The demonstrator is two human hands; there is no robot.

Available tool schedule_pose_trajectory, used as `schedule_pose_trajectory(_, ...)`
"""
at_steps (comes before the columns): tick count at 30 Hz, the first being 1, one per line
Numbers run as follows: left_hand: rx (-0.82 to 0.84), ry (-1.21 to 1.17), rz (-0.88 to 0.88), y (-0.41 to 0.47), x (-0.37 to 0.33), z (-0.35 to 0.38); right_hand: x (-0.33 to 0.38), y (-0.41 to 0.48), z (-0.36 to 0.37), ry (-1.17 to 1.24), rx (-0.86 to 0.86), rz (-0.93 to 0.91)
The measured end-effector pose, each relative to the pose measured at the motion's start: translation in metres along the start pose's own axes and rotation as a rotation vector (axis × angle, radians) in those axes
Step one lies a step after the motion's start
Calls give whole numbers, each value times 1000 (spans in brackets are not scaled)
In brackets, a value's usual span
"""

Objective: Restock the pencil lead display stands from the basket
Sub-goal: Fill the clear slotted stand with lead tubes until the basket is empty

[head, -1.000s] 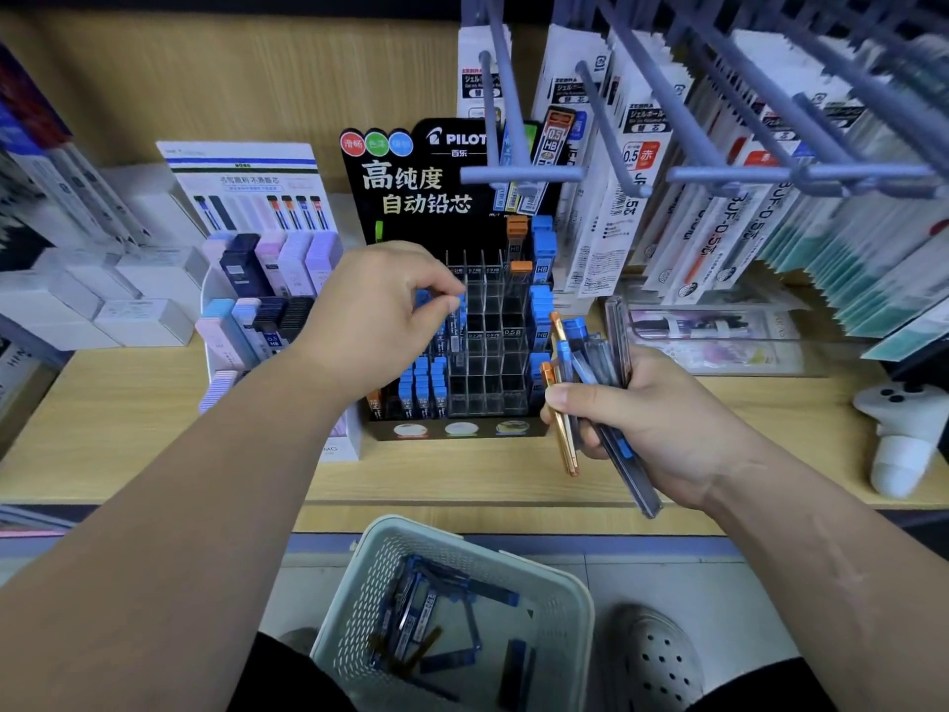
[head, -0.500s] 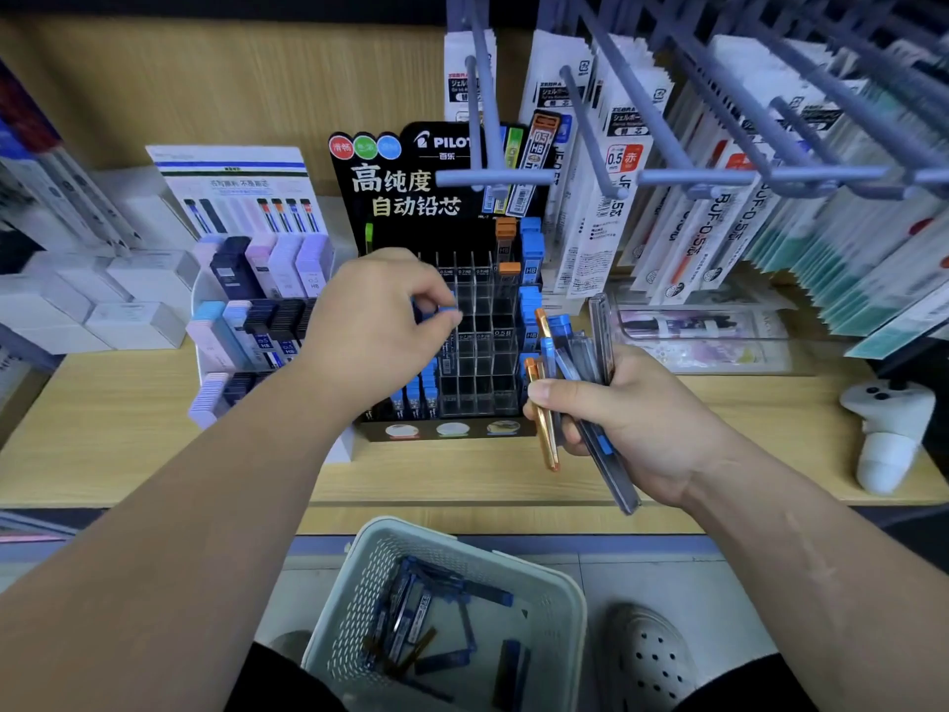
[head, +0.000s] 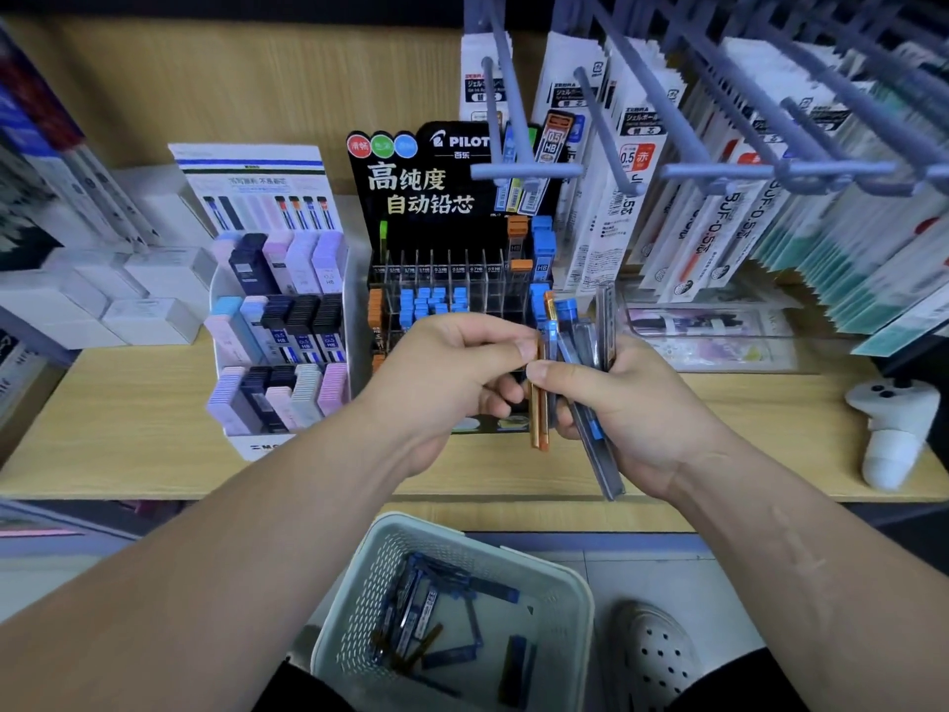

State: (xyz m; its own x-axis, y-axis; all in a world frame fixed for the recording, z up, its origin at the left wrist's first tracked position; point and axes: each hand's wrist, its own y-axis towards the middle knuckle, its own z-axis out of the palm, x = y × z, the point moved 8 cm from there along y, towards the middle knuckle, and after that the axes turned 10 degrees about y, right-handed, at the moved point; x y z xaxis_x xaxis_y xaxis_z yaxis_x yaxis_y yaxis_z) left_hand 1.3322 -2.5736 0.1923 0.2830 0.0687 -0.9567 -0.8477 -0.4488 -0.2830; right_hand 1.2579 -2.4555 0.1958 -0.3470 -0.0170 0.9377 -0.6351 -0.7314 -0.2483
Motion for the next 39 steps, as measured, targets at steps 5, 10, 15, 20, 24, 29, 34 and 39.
schedule_pose_trajectory(5, -11, -37, -25, -9, 3, -17, -6, 0, 15, 15, 13, 28)
schedule_pose_trajectory(10, -158, 30, 47, -19, -8, -67, -11, -3, 33, 28, 23, 51)
schedule_pose_trajectory(15, -431, 327, 190, -39, -21, -137, -9, -4, 40, 35, 5, 49)
schedule_pose_trajectory(20, -394, 503, 181, -45, -10, -139, -11, -4, 38, 15, -34, 57)
schedule_pose_trajectory(24, -347, 635, 160, -37, -2, -128, -13, -3, 39, 11, -48, 57)
schedule_pose_trajectory(29, -323, 708, 188, -31, 1, -123, -14, -1, 41, 1, -50, 61)
schedule_pose_trajectory(34, -302, 701, 209, -28, 2, -124, -13, -1, 41, 3, -54, 66)
schedule_pose_trajectory(39, -297, 841, 308, -29, -3, -120, -12, -2, 41, 5, -49, 64)
